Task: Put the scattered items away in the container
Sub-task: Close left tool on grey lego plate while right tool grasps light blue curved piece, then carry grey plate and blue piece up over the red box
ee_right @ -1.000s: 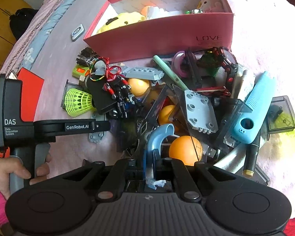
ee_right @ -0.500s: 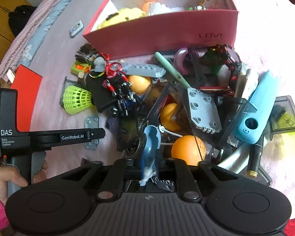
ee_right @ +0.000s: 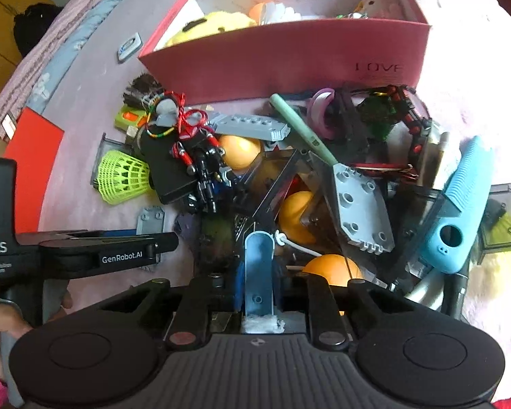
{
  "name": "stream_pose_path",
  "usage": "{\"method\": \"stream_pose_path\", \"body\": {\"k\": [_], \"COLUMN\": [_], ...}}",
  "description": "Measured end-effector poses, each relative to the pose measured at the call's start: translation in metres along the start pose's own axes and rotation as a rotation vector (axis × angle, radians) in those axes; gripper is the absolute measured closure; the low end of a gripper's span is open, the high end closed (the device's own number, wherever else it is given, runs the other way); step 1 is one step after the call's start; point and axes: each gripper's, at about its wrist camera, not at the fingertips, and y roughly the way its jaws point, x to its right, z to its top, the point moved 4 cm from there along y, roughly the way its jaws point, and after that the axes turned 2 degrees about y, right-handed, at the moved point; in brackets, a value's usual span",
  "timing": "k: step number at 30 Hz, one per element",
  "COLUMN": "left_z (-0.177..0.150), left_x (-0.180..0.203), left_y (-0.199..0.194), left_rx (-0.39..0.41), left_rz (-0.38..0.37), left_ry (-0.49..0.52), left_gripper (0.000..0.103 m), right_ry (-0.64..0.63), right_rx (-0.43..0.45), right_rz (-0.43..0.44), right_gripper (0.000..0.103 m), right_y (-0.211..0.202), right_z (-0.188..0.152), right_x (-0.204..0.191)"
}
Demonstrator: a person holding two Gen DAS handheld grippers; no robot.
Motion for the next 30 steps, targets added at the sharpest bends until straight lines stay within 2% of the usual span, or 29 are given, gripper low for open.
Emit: {"method": "stream_pose_path", "body": {"k": [11, 17, 30], "left_z": [-0.009, 0.027, 0.070], "left_x": [-0.001, -0.012, 0.034], "left_y": [-0.031, -0.063, -0.131], "left_rx": [0.032, 0.065, 0.179], "left_rz": [-0.016, -0.041, -0.110], "left_ry": [-0.003, 0.022, 0.125], "left_gripper": [0.058, 0.058, 0.058], "right_ry": [0.034, 0.039, 0.054], "right_rx": [0.028, 0.054, 0.133], "right_rz": [0.036, 0.050, 0.039], "right_gripper": [0.084, 0.084, 0.084], "right_y": [-0.027, -0.039, -0.087], "right_z": [0.005, 0.013, 0.042], "right_x": [0.005, 0.001, -0.002]}}
